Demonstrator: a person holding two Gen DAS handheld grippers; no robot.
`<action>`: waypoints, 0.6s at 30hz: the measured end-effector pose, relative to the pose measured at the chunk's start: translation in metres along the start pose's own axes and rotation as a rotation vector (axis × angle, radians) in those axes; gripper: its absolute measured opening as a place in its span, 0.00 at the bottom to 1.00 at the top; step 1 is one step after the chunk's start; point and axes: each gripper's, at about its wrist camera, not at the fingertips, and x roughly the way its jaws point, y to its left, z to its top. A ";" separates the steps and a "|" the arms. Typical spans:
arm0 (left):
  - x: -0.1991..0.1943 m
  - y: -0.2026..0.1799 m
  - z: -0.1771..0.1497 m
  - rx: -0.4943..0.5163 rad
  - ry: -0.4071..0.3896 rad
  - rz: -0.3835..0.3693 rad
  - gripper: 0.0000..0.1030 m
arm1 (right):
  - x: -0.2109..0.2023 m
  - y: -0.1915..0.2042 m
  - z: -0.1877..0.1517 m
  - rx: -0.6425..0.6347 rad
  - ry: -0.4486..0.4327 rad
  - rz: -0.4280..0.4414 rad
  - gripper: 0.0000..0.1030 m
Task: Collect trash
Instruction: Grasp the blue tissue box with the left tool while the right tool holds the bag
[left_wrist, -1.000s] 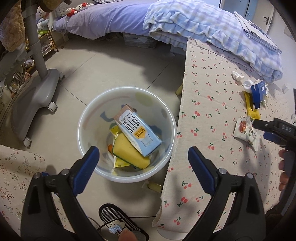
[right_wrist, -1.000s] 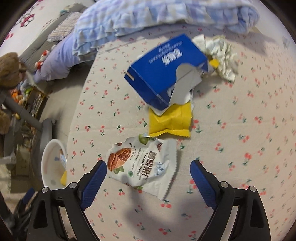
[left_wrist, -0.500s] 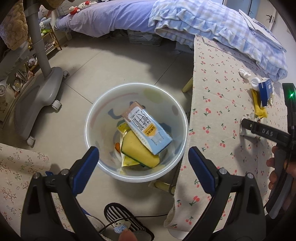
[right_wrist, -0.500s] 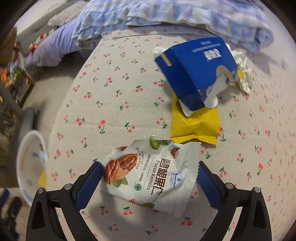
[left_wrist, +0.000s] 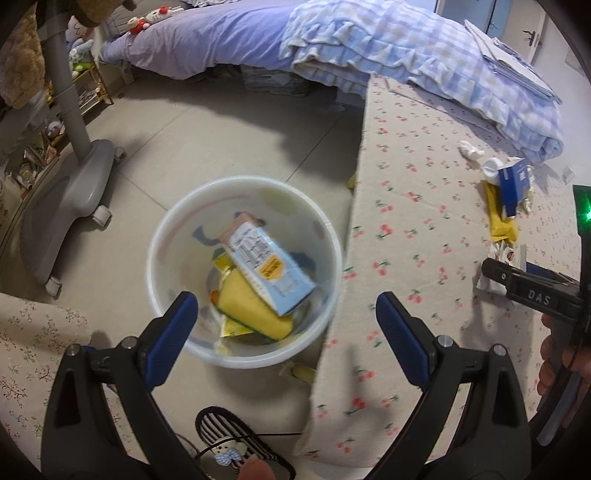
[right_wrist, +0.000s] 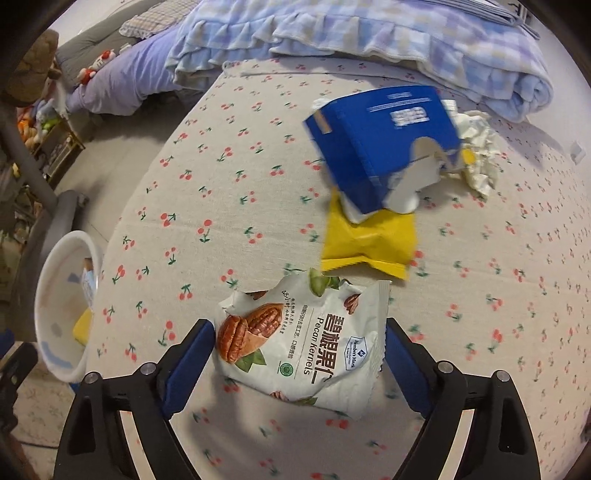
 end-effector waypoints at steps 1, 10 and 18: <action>0.000 -0.005 0.001 0.005 -0.002 -0.006 0.94 | -0.004 -0.004 0.000 0.005 -0.002 0.005 0.88; -0.003 -0.061 0.014 0.056 -0.024 -0.059 0.94 | -0.041 -0.064 0.011 0.100 -0.067 0.042 0.88; 0.002 -0.124 0.030 0.114 -0.057 -0.121 0.94 | -0.064 -0.122 0.023 0.184 -0.116 0.042 0.88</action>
